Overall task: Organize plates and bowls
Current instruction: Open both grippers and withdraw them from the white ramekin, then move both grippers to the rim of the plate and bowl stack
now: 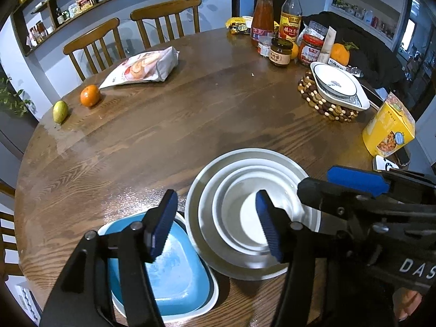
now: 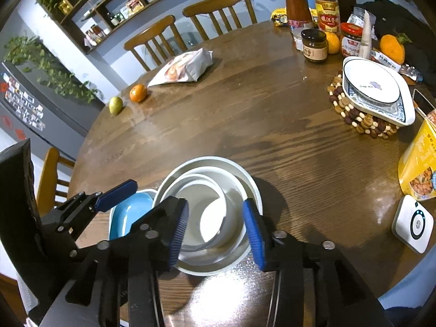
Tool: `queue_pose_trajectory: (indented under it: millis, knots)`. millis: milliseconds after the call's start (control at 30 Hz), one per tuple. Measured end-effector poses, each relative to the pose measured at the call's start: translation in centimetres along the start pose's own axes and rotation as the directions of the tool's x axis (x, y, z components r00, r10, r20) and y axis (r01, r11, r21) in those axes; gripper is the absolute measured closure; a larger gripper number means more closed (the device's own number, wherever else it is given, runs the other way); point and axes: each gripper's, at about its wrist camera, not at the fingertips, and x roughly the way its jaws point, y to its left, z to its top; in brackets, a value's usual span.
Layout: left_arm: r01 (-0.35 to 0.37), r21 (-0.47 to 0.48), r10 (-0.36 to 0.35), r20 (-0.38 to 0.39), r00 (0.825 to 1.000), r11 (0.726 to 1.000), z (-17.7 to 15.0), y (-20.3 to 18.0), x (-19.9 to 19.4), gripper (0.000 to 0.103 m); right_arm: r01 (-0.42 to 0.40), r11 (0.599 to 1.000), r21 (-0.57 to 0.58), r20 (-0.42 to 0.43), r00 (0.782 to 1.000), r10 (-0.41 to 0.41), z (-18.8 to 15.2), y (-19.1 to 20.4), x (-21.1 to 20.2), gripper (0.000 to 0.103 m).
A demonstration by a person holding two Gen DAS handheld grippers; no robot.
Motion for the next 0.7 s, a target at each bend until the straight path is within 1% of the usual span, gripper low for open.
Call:
queue_pose_trajectory:
  millis: [33,167,200,300,400,567,700]
  knots:
    - [-0.004,-0.002,0.004,0.004,1.0,1.0,0.0,0.1,-0.1,0.034,-0.001,1.0,0.001,0.001,1.0,0.001,-0.1,0.0,-0.1,0.057]
    - [-0.015,-0.012,0.015,0.008,1.0,1.0,-0.2,0.4,-0.5,0.027,-0.001,1.0,0.003,0.003,1.0,0.001,-0.2,-0.2,-0.4,0.049]
    - [-0.016,-0.014,0.016,0.008,1.0,1.0,-0.2,0.4,-0.5,0.025,-0.002,1.0,0.004,0.004,1.0,0.002,-0.2,-0.3,-0.5,0.048]
    - [-0.021,-0.02,0.022,0.011,1.0,1.0,-0.2,0.6,-0.8,0.024,-0.01,1.0,0.009,0.004,1.0,0.01,-0.4,-0.5,-0.7,0.048]
    - [-0.028,-0.025,0.028,0.012,1.0,0.999,-0.3,0.8,-1.0,0.021,-0.02,1.0,0.018,0.006,1.0,0.02,-0.6,-0.8,-1.0,0.048]
    - [-0.039,-0.034,0.04,0.015,0.999,0.999,-0.6,1.2,-1.4,0.021,-0.034,0.999,0.02,0.008,0.999,0.033,-0.9,-1.1,-1.3,0.047]
    - [-0.055,-0.046,0.056,0.015,0.998,0.997,-0.7,1.5,-1.6,0.011,-0.033,0.999,0.018,0.004,0.999,0.033,-1.2,-1.4,-1.4,0.047]
